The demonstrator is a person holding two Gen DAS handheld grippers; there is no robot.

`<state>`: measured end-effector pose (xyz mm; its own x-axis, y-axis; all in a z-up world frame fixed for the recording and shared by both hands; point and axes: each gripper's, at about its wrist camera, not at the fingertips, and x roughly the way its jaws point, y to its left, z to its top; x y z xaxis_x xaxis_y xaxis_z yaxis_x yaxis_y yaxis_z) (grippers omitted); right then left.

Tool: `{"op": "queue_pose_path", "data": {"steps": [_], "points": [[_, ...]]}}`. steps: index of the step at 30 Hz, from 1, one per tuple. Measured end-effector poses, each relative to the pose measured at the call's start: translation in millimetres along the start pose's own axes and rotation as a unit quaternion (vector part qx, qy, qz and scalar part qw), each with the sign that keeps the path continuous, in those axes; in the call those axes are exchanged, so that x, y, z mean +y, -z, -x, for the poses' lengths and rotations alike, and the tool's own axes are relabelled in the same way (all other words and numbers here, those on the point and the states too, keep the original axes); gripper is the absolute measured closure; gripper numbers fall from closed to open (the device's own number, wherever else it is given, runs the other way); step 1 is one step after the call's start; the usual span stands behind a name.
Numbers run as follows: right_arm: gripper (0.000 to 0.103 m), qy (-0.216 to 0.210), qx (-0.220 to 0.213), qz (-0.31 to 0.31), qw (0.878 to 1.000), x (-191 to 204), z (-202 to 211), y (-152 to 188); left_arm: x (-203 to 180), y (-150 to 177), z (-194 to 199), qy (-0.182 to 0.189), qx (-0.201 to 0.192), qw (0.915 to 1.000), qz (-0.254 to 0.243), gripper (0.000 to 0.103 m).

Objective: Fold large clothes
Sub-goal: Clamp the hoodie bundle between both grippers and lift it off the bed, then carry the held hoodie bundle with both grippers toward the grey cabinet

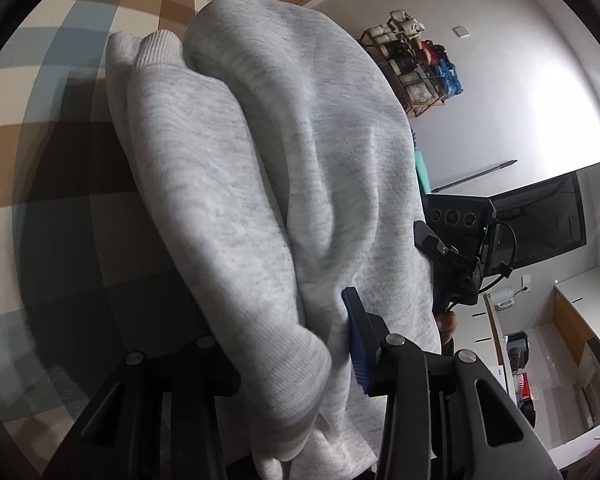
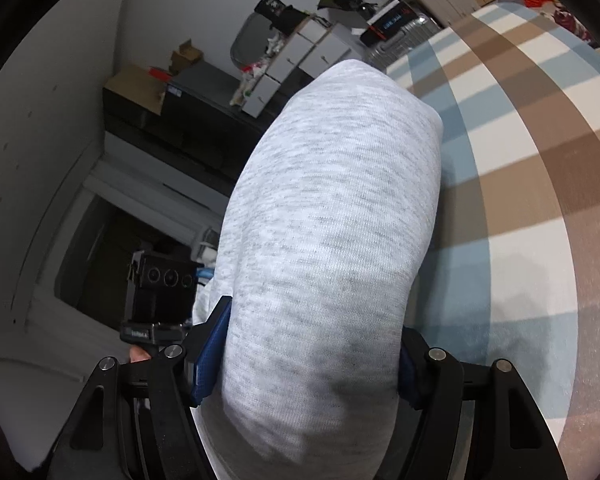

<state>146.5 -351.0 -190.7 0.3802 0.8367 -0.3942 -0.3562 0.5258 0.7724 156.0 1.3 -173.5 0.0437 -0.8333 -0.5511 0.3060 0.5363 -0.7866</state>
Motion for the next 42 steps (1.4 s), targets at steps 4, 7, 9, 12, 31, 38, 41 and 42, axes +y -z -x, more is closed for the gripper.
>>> {"op": "queue_pose_path", "data": {"steps": [4, 7, 9, 12, 31, 38, 41, 42], "points": [[0.034, 0.000, -0.006, 0.028, 1.000, 32, 0, -8, -13, -1, 26, -0.009, -0.013, 0.9999, -0.005, 0.068], [0.034, -0.016, -0.013, 0.037, 0.999, 58, -6, -16, -26, -2, 52, -0.014, -0.022, 0.9996, -0.010, 0.068], [0.034, -0.034, -0.019, 0.040, 0.998, 72, -9, -21, -37, -4, 74, -0.026, -0.031, 0.9991, -0.014, 0.068], [0.034, -0.049, -0.022, 0.044, 0.998, 94, -18, -30, -51, -3, 106, -0.047, -0.044, 0.9978, -0.016, 0.068], [0.033, -0.198, 0.060, 0.063, 0.976, 292, -223, -34, -17, 90, 396, -0.161, -0.170, 0.9708, 0.051, 0.067], [0.033, -0.210, 0.098, 0.028, 0.972, 311, -334, 21, 72, 128, 442, -0.206, -0.199, 0.9509, 0.117, 0.068], [0.033, -0.164, 0.130, 0.014, 0.978, 293, -381, 48, 138, 140, 417, -0.218, -0.188, 0.9412, 0.177, 0.068], [0.032, -0.129, 0.154, 0.006, 0.980, 280, -399, 63, 166, 146, 412, -0.215, -0.177, 0.9390, 0.203, 0.067]]}}
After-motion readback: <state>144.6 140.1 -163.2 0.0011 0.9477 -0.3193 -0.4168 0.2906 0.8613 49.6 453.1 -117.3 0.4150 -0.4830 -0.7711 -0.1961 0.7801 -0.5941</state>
